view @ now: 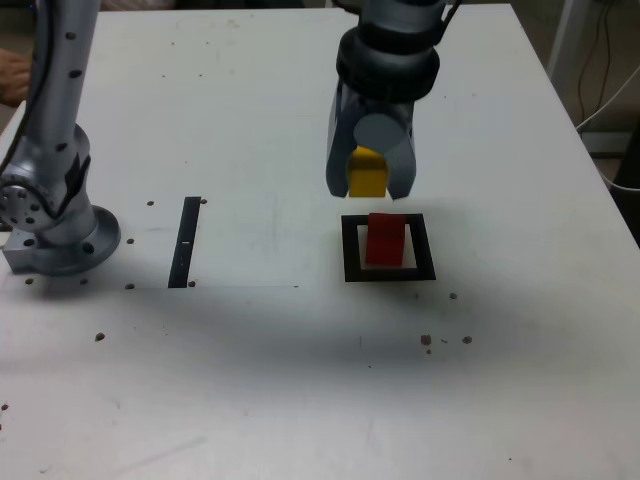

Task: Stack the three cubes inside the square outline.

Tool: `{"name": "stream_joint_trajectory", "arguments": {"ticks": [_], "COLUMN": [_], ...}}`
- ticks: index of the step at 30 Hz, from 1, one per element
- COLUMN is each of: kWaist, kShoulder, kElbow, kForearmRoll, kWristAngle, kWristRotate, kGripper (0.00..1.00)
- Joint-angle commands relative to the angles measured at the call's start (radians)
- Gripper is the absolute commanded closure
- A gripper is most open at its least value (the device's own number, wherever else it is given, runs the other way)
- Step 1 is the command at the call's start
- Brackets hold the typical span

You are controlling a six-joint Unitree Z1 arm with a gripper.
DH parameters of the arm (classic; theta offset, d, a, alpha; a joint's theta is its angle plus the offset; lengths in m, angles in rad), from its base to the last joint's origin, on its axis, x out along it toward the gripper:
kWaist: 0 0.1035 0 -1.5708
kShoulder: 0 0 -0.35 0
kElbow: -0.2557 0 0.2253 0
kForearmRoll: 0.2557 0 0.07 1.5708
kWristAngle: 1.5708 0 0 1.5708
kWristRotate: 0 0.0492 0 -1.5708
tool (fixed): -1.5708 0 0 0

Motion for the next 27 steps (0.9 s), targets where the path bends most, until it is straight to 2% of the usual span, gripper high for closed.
{"name": "stream_joint_trajectory", "arguments": {"ticks": [1, 14, 27], "kWaist": [-0.019, -0.079, -0.084], "kShoulder": [-0.003, 0.003, 0.041], "kElbow": [-0.005, -0.02, -0.041], "kForearmRoll": [0.004, 0.003, -0.018], "kWristAngle": [-0.006, -0.059, -0.057], "kWristRotate": [-0.011, -0.034, -0.035], "kGripper": [0.67, 0.67, 0.67]}}
